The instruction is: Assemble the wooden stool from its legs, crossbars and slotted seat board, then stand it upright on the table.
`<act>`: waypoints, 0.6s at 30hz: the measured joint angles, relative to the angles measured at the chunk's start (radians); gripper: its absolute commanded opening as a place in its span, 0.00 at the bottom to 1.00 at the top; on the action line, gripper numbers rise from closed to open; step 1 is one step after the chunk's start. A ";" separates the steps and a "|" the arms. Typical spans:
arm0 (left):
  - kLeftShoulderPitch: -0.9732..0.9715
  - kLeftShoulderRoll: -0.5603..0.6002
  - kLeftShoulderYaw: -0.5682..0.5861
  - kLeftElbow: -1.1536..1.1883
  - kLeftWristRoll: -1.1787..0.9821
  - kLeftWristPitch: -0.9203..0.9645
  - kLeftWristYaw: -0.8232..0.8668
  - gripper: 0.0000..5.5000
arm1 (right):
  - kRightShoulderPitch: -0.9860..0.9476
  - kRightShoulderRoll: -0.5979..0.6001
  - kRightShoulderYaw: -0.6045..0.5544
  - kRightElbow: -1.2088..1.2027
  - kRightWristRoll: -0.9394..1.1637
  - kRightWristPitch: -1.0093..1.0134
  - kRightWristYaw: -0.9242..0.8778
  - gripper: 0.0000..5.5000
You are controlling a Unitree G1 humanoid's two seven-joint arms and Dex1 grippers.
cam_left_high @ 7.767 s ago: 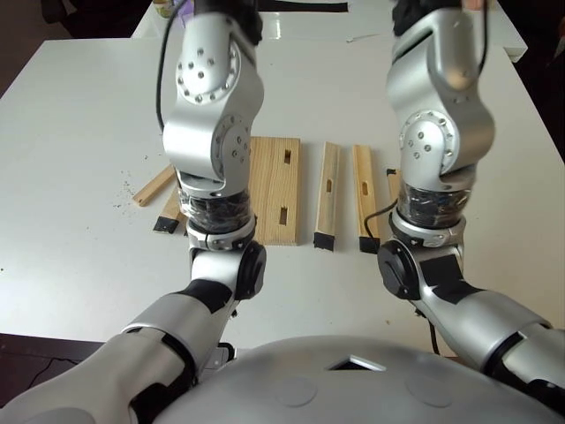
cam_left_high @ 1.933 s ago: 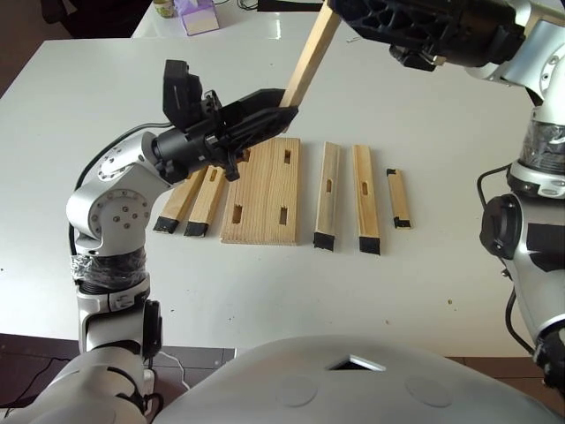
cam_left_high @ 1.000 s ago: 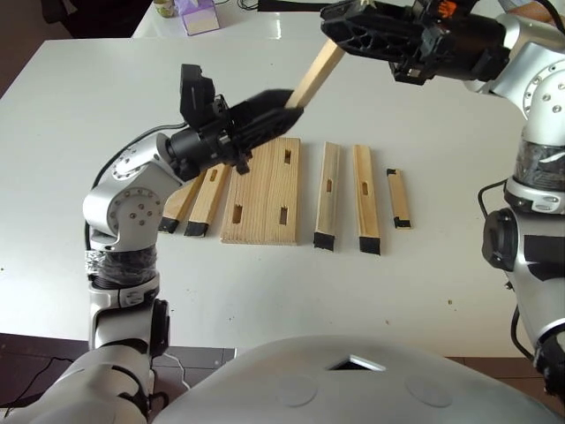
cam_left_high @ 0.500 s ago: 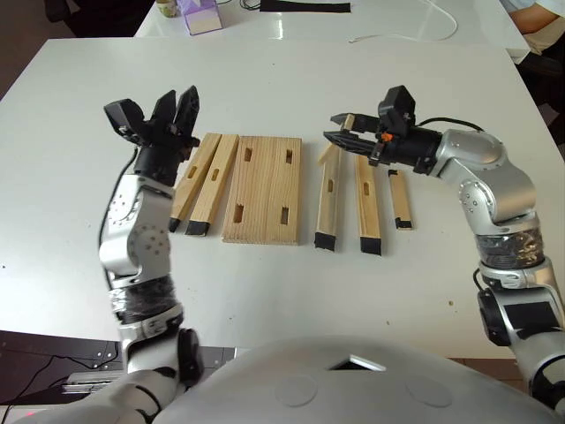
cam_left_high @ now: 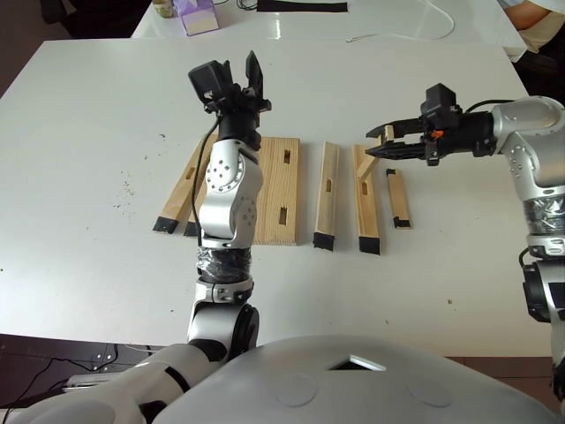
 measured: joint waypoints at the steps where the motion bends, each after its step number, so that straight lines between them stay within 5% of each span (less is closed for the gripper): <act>1: -0.005 -0.002 -0.019 0.028 0.010 -0.006 -0.002 0.45 | 0.000 0.006 0.006 0.012 -0.019 -0.021 0.002 0.24; 18: -0.015 -0.006 -0.059 0.047 -0.014 -0.018 -0.069 0.45 | 0.041 -0.003 0.014 0.053 -0.062 -0.068 0.008 0.24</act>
